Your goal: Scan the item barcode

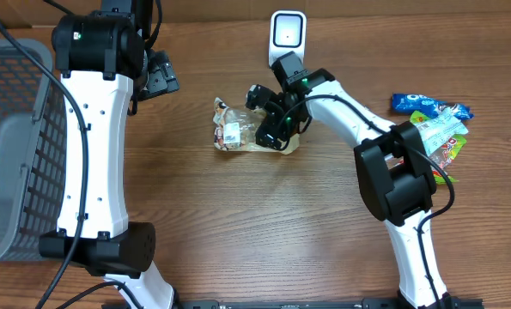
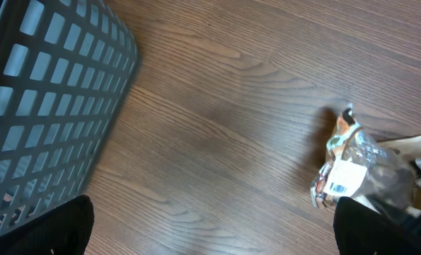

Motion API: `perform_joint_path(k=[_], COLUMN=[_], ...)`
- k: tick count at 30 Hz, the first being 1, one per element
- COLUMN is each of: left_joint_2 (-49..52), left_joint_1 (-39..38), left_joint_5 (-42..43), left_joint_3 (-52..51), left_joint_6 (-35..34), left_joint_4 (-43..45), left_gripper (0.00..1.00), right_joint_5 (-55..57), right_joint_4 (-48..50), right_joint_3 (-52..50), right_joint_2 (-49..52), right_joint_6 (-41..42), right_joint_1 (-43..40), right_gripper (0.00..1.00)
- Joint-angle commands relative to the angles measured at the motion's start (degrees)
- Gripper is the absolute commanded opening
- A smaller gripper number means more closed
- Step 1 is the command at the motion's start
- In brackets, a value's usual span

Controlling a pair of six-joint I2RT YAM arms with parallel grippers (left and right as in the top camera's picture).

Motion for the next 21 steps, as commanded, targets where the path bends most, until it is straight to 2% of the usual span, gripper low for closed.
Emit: perform_joint_path(k=[1,4,8,16,21], left_joint_2=[0.39,0.39,0.39,0.39,0.39], left_joint_1=[-0.39,-0.39,-0.39,-0.39,-0.39], left_joint_5=[-0.74,-0.74,-0.76,-0.74,-0.76], left_joint_3=[-0.24,-0.24,-0.24,-0.24,-0.24], left_joint_6=[-1.01,-1.01,-1.01,-1.01,-1.01], left_joint_4=[0.07,0.07,0.07,0.07,0.07], left_gripper=[1.0,1.0,1.0,1.0,1.0], right_joint_5=[1.73,3.58,3.52,3.1,4.9], right_joint_4=[-0.33,-0.61,-0.98,-9.2,-16.28], right_joint_3=[-0.44,-0.31,0.07,5.97,13.16], right_joint_2=[4.44,4.37,3.93,0.68,-1.88], right_joint_6=[5.31,7.67,10.25,17.0,17.22], right_joint_1=[1.86,2.36,2.49,1.4,1.29], right_gripper=[0.65,0.36,0.04,0.04,0.04])
